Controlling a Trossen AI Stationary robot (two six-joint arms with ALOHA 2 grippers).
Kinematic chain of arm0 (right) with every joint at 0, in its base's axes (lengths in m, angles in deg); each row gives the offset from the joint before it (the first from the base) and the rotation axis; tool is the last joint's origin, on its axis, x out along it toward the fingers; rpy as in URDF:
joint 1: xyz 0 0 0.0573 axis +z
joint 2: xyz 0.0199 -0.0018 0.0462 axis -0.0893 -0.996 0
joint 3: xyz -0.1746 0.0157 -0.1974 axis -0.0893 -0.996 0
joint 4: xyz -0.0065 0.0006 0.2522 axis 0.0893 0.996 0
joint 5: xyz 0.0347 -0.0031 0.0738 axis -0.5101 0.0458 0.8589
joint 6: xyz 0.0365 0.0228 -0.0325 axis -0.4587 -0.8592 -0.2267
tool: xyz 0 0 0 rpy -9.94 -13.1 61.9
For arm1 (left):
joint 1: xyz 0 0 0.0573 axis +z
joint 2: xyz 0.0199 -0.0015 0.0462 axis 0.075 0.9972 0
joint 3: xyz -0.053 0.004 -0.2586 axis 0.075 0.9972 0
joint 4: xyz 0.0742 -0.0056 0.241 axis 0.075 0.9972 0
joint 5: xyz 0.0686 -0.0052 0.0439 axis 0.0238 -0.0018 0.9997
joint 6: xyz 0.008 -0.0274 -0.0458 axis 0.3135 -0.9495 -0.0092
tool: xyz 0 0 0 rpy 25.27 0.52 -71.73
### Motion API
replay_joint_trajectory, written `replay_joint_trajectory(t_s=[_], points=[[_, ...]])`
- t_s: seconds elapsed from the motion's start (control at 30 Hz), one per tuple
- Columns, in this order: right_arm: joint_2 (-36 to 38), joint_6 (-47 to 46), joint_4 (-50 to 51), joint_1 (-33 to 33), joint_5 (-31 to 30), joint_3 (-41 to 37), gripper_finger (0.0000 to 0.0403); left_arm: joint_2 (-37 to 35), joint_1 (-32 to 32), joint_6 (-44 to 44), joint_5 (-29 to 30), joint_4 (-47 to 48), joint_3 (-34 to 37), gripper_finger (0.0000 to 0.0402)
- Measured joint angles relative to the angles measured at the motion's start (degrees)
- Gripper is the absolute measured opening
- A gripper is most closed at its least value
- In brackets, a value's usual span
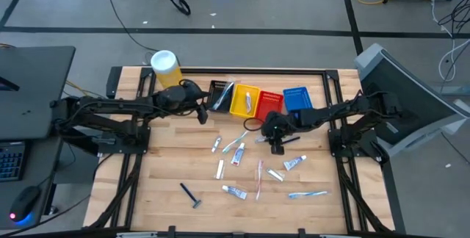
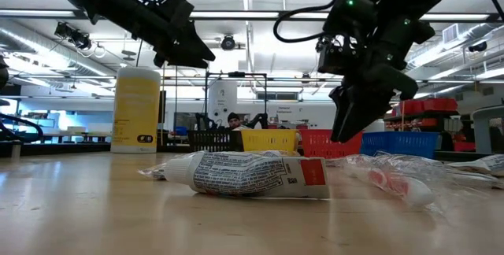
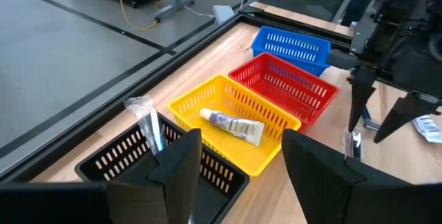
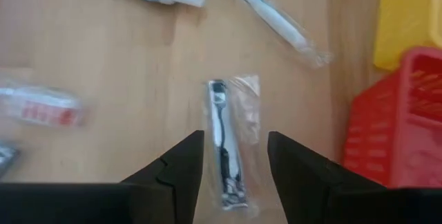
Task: Pick & Place Travel size toiletries
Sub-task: Put the silver nail cutter into the red bin
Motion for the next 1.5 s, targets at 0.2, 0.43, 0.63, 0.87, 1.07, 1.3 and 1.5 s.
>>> replay_joint_trajectory(t_s=[0.2, 0.43, 0.63, 0.87, 1.07, 1.3, 1.5], points=[[-0.95, 0.19, -0.72, -0.03, 1.59, 0.00, 0.0173, 0.00, 0.00, -0.01, -0.81, 0.04, 0.00, 0.0211], [-6.08, 0.99, -1.20, -0.04, 0.56, -0.07, 0.0173, 0.00, 0.00, -0.02, -0.83, 0.15, 0.00, 0.0211], [-7.25, 1.93, -1.39, -0.02, -0.54, 0.11, 0.0171, 0.00, 0.00, 0.13, -0.83, 0.14, 0.00, 0.0211], [-7.30, 2.73, -1.14, 0.00, 0.36, 0.11, 0.0113, 0.00, 0.00, 0.17, -0.83, 0.25, 0.00, 0.0211], [-5.17, 2.06, -1.06, -0.05, 1.15, -0.24, 0.0071, 0.00, 0.00, 0.20, -0.83, 0.33, 0.00, 0.0211], [4.63, 0.13, -2.70, -0.01, -0.61, -0.22, 0.0066, 0.00, 0.00, 0.20, -0.83, 0.35, -0.02, 0.0211], [12.68, -1.56, -3.76, -0.97, -29.91, -0.11, 0.0065, 0.00, 0.00, 0.20, -0.86, 0.37, -0.02, 0.0211]])
